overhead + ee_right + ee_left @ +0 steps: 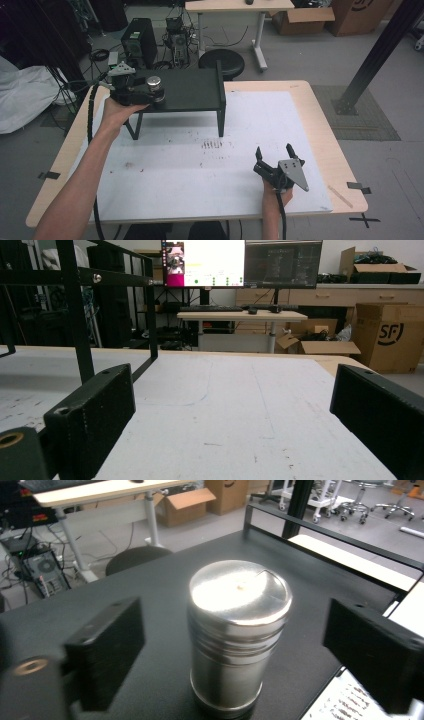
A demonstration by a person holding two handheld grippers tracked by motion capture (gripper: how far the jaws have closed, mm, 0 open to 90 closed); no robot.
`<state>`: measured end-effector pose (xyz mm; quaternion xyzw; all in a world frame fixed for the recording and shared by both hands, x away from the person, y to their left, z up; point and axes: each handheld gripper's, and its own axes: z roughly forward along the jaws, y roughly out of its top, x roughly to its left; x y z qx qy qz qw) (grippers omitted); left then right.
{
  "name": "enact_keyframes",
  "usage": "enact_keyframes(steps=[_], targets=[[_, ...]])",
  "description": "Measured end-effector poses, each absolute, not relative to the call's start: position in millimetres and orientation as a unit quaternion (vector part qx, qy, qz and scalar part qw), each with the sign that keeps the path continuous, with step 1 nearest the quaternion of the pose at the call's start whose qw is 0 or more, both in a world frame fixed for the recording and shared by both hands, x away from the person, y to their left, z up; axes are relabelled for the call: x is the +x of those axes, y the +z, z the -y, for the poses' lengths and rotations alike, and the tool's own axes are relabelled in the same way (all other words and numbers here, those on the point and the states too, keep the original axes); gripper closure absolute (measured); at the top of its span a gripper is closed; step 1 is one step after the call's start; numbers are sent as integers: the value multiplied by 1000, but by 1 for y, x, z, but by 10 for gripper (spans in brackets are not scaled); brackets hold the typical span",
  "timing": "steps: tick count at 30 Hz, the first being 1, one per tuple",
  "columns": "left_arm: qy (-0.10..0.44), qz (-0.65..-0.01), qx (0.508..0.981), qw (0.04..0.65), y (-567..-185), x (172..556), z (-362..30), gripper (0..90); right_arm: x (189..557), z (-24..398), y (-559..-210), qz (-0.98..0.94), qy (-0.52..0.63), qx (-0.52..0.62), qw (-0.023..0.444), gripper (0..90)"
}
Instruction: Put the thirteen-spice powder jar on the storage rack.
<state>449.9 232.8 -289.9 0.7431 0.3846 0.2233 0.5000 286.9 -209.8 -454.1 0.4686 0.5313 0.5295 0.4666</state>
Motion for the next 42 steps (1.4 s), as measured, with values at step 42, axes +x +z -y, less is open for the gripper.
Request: enact_keyframes(steps=[42], targets=[[253, -368, 721, 530, -285, 393, -259, 3, 287, 210, -454, -531, 530, 469, 467, 38]])
